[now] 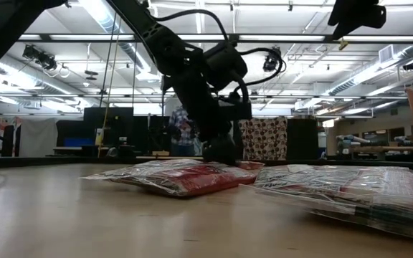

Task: Sort popcorn bags into baskets
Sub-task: Put the red popcorn bag into the orange bin

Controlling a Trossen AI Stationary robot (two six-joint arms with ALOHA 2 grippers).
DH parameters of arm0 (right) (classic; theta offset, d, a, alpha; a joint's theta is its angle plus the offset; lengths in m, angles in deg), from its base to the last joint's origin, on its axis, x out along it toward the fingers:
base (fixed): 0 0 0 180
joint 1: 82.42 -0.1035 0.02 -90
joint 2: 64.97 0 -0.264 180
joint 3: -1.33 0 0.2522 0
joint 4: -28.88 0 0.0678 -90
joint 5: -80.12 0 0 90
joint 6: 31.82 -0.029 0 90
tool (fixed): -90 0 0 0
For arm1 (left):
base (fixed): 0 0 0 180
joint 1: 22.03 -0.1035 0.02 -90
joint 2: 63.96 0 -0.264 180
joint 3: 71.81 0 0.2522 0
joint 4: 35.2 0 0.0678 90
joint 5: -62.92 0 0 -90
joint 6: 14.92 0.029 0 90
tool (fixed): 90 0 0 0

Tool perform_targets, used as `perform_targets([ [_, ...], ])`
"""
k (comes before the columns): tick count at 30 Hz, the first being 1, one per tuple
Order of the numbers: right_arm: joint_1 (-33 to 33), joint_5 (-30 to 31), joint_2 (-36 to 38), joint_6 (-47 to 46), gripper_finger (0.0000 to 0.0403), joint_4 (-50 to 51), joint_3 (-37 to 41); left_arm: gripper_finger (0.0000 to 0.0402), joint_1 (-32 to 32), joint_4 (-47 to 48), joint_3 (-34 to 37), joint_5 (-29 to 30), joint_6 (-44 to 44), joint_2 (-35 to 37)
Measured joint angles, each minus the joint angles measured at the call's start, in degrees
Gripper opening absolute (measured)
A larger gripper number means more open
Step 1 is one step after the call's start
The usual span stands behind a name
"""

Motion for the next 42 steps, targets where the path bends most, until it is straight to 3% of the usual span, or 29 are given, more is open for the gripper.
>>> perform_targets([
  [6,-0.1,-1.1,0.0,0.0,0.0176,-0.4,0.0,0.0155,-0.5,0.8,-0.1,-1.2,-0.1,-0.6],
  [16,-0.2,-3.0,0.0,2.6,0.0176,-1.3,0.0,0.0013,-1.0,1.9,0.0,-0.7,-3.4,-0.5],
  [21,-0.3,-1.4,-0.2,8.5,0.0176,-1.3,0.0,0.0009,-1.0,6.0,0.1,-1.6,-6.5,3.0],
  [27,0.6,1.8,-0.5,20.7,0.0188,-3.1,0.5,0.0004,-1.0,12.4,0.1,-12.0,-11.0,10.0],
  [32,4.5,-1.8,-0.7,28.6,0.0218,-11.0,4.9,0.0003,-0.7,15.4,0.1,-19.6,-17.1,15.8],
  [42,9.6,-5.1,-5.6,39.5,0.0240,-32.0,13.2,0.0003,-0.1,15.4,0.1,-26.5,-27.7,22.7],
])
